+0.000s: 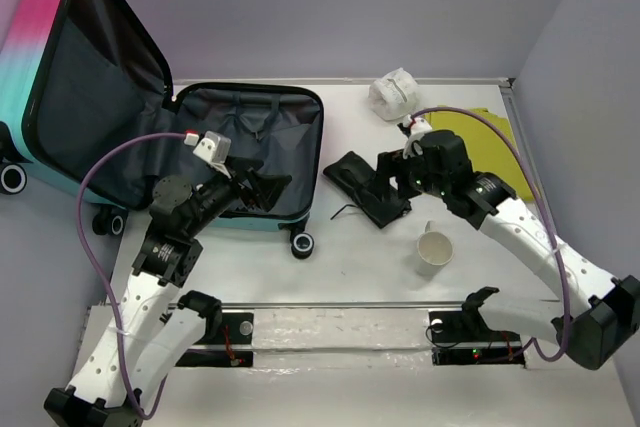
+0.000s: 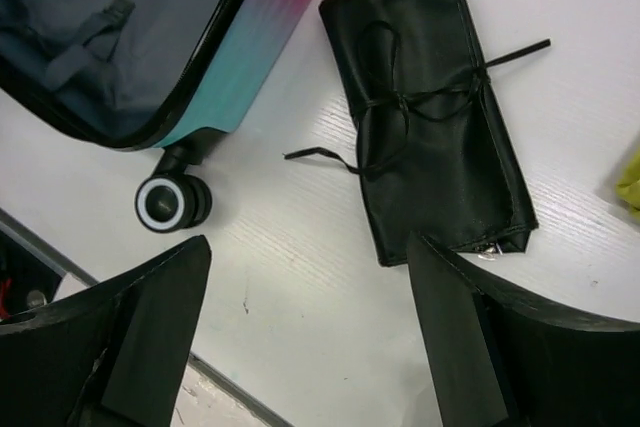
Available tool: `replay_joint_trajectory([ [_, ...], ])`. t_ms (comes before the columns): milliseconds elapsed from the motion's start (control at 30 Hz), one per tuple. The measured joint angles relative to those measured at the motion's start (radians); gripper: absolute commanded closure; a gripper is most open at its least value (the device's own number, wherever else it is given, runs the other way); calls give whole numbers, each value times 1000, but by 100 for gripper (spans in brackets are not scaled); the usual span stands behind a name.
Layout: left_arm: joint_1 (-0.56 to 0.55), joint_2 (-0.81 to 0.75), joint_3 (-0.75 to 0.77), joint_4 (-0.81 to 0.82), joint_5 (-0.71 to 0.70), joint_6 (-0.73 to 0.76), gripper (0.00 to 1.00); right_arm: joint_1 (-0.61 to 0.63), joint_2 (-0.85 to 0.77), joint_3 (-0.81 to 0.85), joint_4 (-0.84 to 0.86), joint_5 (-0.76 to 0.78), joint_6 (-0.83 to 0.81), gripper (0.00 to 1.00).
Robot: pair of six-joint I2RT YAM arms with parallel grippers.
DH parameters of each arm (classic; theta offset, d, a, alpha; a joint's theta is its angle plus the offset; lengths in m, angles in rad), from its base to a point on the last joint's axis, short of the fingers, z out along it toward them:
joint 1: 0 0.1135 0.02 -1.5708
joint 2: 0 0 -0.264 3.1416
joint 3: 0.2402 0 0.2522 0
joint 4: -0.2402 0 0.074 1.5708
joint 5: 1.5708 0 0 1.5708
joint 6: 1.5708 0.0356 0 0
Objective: Pack the luggage
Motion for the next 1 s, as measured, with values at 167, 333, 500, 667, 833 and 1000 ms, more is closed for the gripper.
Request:
replay_joint_trajectory([
  [167, 1, -4, 0, -16, -1, 10, 1, 92, 99, 60, -25, 135, -26, 25],
  [333, 8, -27, 0, -24, -11, 19, 1, 142, 199, 151, -67, 272, -55, 41],
  [500, 19, -40, 0, -29, -30, 20, 1, 179, 311, 170, -108, 356, -72, 41],
  [667, 21, -45, 0, -29, -44, 20, 1, 208, 424, 170, -152, 403, -77, 30],
  [833, 25, -45, 0, -29, -47, 20, 1, 234, 507, 171, -164, 414, -80, 31],
  [1000, 26, -45, 0, -30, -48, 19, 1, 240, 619, 171, -153, 422, -80, 50],
])
